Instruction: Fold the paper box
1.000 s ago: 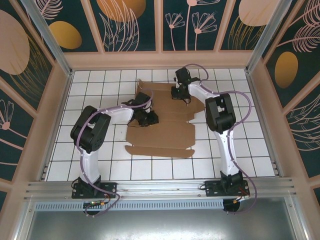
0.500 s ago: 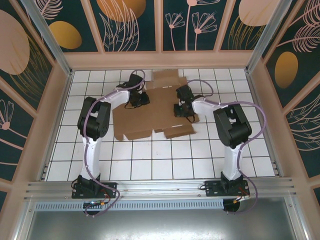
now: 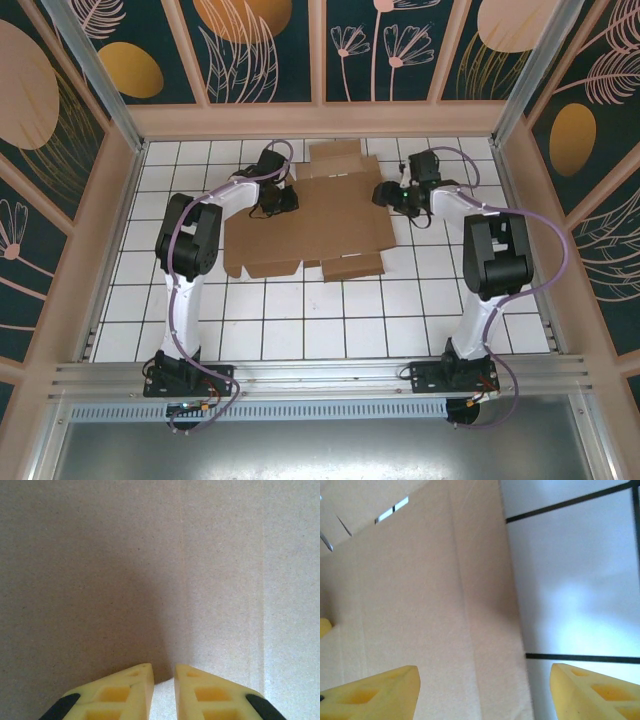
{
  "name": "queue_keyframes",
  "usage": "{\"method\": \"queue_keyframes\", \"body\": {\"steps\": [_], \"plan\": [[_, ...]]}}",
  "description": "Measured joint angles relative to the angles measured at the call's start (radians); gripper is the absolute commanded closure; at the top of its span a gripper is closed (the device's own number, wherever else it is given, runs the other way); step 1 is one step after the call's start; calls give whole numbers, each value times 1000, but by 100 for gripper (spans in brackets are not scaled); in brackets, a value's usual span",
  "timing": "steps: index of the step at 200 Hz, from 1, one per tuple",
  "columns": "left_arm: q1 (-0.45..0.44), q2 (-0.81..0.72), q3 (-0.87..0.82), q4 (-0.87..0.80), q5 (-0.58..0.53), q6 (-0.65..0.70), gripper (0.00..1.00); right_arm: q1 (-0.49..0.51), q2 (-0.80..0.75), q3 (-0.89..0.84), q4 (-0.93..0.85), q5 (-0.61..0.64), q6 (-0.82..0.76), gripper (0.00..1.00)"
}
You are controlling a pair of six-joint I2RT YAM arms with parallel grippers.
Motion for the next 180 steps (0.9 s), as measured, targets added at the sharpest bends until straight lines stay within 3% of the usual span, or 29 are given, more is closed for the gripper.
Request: {"method": "queue_keyframes", "body": {"steps": [90, 180], "plan": [[13, -5, -20, 29, 47, 8, 79, -113, 208, 103, 1, -356, -53, 34], [21, -6, -35, 59, 94, 8, 80, -85, 324, 162, 62, -671, -59, 43]]}}
